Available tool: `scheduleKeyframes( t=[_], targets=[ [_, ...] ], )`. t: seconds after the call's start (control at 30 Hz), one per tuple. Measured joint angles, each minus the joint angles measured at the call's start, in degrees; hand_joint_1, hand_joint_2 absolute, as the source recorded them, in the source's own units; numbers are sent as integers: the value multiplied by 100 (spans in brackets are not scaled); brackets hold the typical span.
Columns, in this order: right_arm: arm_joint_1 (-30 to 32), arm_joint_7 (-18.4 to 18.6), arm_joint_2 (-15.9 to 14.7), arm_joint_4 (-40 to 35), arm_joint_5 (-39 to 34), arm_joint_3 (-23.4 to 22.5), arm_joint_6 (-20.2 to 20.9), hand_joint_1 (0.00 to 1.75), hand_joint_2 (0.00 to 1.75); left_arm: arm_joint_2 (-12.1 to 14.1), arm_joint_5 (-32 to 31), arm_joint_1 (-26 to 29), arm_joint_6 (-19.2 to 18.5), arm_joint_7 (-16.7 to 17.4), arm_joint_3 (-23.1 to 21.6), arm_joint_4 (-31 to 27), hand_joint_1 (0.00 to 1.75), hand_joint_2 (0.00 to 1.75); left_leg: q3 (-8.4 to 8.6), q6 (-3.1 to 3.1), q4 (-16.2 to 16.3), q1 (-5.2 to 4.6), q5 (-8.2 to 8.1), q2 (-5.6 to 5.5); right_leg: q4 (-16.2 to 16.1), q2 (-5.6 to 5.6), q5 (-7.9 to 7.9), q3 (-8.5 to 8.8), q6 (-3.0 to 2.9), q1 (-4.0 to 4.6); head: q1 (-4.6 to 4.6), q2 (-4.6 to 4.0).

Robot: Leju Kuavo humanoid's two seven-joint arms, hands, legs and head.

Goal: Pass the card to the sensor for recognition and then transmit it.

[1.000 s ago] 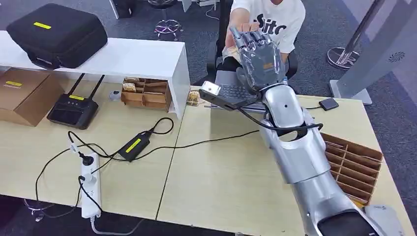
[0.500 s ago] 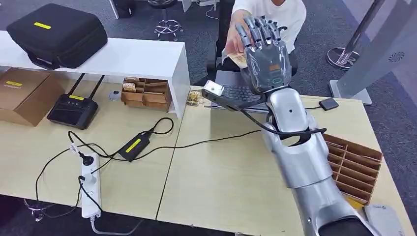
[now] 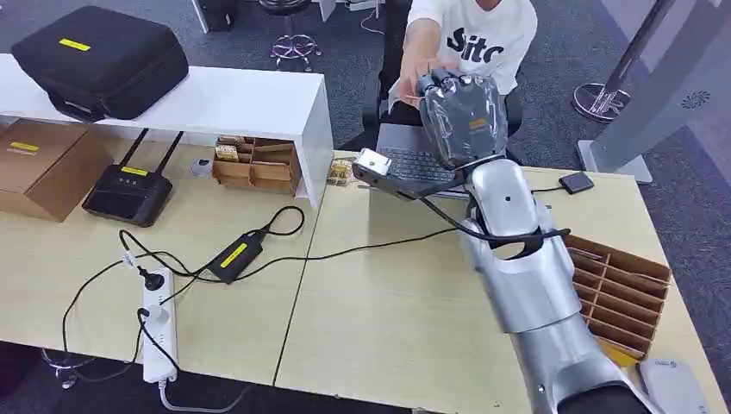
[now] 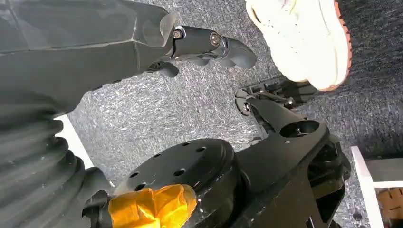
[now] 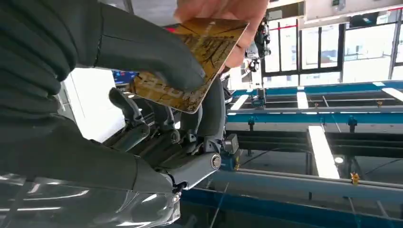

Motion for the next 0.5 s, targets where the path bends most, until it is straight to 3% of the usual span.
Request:
scheduleKeyframes(
  t=[0.3, 0.5],
  targets=[
    [322, -324, -37, -286, -608, -144, -216, 175, 175, -2, 164, 4, 39, -2, 0, 0, 0, 175, 0, 0, 0, 0, 0, 0, -2, 0, 0, -5, 0, 0, -2, 0],
    [833, -474, -280, -826, -1167, -634, -308, 175, 175, -20, 343, 12, 122, -2, -2, 2, 0, 175, -3, 0, 1, -1, -1, 0, -7, 0, 0, -5, 0, 0, 0, 0]
  ],
)
